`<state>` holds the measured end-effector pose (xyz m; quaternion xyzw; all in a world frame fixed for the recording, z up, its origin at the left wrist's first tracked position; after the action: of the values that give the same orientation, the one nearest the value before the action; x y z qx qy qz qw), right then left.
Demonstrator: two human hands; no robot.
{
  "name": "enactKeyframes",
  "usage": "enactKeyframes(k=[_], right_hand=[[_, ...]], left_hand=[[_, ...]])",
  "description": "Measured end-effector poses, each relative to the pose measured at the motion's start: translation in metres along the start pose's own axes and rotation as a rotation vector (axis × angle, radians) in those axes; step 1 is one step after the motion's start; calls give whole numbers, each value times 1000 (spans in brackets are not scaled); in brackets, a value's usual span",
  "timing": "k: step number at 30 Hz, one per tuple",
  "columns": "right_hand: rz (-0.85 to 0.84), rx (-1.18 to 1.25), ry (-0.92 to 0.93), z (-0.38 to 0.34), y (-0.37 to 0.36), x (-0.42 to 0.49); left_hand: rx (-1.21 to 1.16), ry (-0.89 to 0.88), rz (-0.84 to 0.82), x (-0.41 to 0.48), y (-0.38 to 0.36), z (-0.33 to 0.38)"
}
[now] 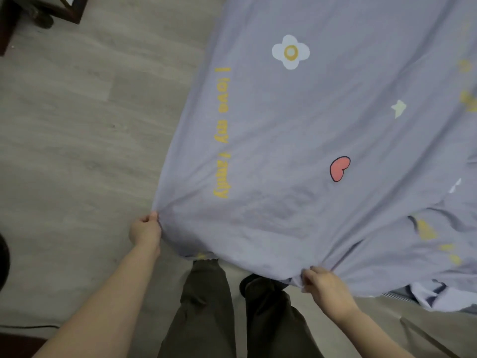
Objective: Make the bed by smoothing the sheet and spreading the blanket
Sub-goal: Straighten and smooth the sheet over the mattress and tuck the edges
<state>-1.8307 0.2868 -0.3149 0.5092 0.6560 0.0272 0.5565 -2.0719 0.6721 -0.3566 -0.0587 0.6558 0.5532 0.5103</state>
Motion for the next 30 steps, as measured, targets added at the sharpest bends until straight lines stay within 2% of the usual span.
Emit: enactKeyframes(k=[3, 5, 7, 9, 11, 13, 15, 17, 19, 21, 23, 25, 27, 28, 30], right_hand=[[-137, -24, 63, -11, -25, -12], [-180, -11, 35, -13, -36, -23], [-182, 57, -29, -9, -43, -31], [-203, 101, -82, -4, -48, -35], [-193, 55, -110, 1, -49, -37], [-99, 73, -166, 6, -43, -38], [136, 288, -245, 16, -32, -44], [471, 479, -363, 37, -15, -61], [811, 592, -556, 69, -6, -88], [1023, 733, -815, 105, -15, -117], [1117, 954, -1094, 135, -36, -140], [1192, 1173, -1273, 159, -55, -154], [1262, 1378, -1241, 179, -64, -155], [1236, 1430, -1189, 187, -65, -154], [1097, 1351, -1123, 201, -69, -161]], left_hand=[[83, -170, 144, -24, 8, 20], [152, -472, 163, -56, 2, 37], [381, -847, 113, -92, -24, 41], [772, -1057, 76, -112, -58, 23], [1070, -1087, 44, -113, -83, -7], [1151, -1093, 53, -120, -93, -26], [1203, -1154, 52, -141, -100, -36], [1284, -1306, 5, -168, -113, -51], [1378, -1429, -40, -188, -125, -72], [1362, -1470, -47, -202, -132, -79], [1309, -1450, -30, -213, -137, -75], [1248, -1400, -34, -224, -142, -67], [1126, -1329, -62, -233, -146, -55], [1039, -1310, -71, -237, -148, -48], [1012, -1302, -58, -244, -158, -45]])
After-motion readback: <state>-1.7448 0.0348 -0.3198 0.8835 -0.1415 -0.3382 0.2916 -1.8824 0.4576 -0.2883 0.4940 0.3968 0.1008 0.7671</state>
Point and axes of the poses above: each hand's wrist, its own x-axis towards the middle knuckle, its own y-axis out of the back of the hand, z = x × y, the point moved 9 cm from there along x, towards the middle knuckle, and after that the axes turned 15 degrees about y, right-handed, at the moved point
